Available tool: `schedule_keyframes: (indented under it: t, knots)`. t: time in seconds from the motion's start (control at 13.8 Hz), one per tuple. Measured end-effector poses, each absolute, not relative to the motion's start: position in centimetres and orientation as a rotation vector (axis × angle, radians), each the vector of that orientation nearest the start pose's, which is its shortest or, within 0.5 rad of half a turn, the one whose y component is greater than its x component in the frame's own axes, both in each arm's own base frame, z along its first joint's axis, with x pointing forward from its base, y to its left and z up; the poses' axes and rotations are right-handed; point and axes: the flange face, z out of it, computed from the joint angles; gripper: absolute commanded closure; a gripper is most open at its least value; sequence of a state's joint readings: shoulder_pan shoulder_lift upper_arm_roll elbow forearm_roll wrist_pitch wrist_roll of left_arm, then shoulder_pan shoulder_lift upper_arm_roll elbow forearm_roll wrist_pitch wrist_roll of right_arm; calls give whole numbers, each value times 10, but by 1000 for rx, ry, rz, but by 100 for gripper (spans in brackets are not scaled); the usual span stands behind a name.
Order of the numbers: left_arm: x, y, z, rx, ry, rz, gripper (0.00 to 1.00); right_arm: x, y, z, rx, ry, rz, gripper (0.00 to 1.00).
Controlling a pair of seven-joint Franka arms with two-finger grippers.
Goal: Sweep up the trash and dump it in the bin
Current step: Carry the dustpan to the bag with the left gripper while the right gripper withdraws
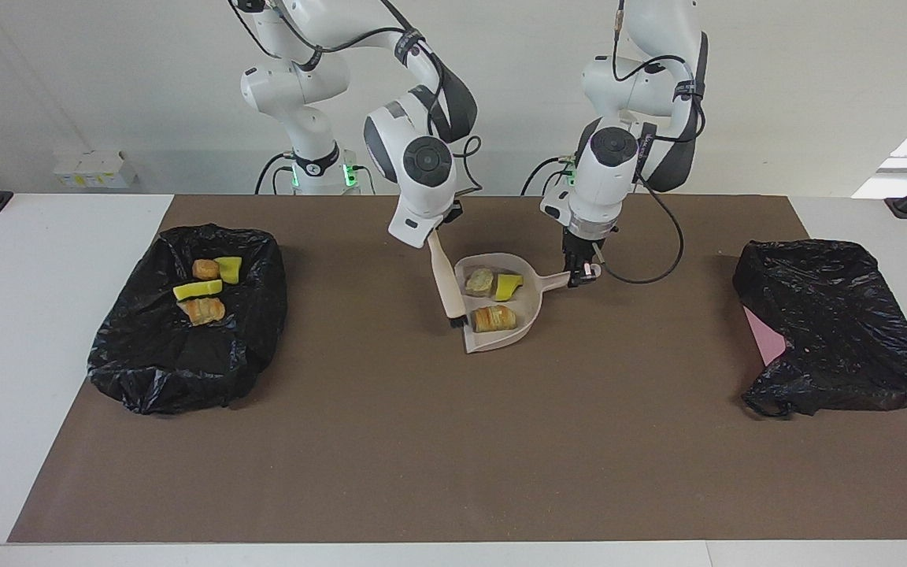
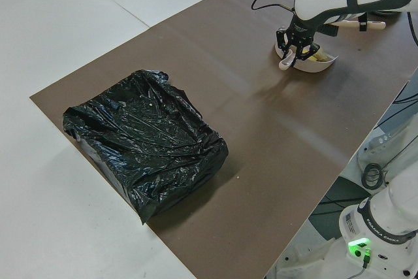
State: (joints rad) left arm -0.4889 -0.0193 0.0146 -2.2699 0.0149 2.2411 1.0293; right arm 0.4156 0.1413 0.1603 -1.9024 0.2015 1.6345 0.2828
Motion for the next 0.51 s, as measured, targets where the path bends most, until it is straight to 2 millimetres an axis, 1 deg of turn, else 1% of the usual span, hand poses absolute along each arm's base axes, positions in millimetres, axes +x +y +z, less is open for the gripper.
schedule_keyframes:
  t: [0.07,0.14,0.22,0.36,0.43,0.51]
  knots:
    - [457,-234,365,-2279,2150,19,100,440,311,410,-3019,-303,725,100]
    - [457,-234,365,-2279,2150,19,100,430,314,413,-3034,-262,732,100]
    - [457,-234,365,-2279,2150,19,100,415,321,410,-3052,-244,726,100]
    - [458,-233,365,-2282,2147,19,100,380,341,399,-3091,-210,652,100]
    - [460,-229,365,-2292,2136,19,100,364,349,396,-3105,-206,627,100]
    - [464,-222,365,-2306,2122,19,100,351,354,395,-3115,-210,613,100]
